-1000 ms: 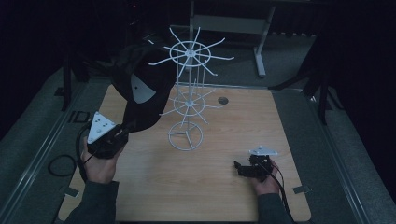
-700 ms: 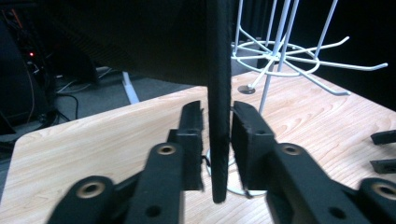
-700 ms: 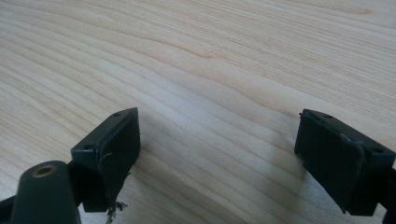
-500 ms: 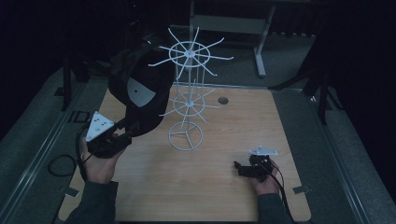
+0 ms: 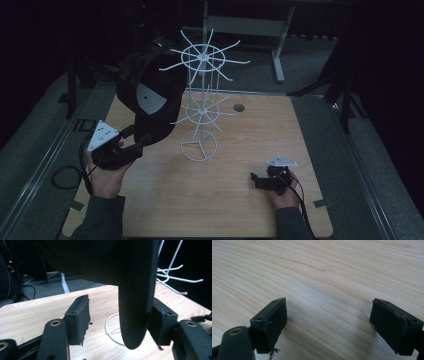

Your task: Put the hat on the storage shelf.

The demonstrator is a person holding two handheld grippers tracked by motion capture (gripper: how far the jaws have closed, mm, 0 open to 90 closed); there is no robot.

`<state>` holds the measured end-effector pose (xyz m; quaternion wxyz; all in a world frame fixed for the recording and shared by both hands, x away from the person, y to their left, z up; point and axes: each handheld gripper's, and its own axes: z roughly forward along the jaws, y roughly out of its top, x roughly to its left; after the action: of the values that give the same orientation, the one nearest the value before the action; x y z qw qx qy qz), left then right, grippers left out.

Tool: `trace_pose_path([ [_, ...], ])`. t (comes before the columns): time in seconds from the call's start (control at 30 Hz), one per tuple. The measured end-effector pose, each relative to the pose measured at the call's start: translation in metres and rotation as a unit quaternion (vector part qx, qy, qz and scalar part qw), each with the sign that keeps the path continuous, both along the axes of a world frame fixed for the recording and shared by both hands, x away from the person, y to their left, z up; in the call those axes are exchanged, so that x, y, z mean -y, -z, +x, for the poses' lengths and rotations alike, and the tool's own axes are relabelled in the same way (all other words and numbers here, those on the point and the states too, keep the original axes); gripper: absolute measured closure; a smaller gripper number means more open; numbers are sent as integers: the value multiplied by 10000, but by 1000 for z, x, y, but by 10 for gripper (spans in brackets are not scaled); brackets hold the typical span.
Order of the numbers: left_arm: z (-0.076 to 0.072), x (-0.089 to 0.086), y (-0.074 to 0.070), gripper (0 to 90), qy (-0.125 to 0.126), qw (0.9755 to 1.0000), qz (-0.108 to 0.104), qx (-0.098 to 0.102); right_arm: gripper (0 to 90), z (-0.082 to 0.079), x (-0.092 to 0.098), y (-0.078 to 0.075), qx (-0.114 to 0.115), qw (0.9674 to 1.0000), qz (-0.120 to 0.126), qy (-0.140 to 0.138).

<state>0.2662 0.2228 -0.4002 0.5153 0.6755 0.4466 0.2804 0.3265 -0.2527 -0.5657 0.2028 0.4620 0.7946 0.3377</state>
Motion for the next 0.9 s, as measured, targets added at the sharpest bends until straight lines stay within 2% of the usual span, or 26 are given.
trace_pose_path([
  [0.13, 0, -2, 1, 356, 42, 9999, -120, -40, 139, 0, 0, 0, 1, 10000, 0, 0],
  [0.43, -1, -3, 3, 286, 126, 9997, -182, -96, 140, 0, 0, 0, 1, 10000, 0, 1],
  [0.9, -6, -9, 9, 285, 266, 9989, -359, -144, 139, 0, 0, 0, 1, 10000, 0, 2],
])
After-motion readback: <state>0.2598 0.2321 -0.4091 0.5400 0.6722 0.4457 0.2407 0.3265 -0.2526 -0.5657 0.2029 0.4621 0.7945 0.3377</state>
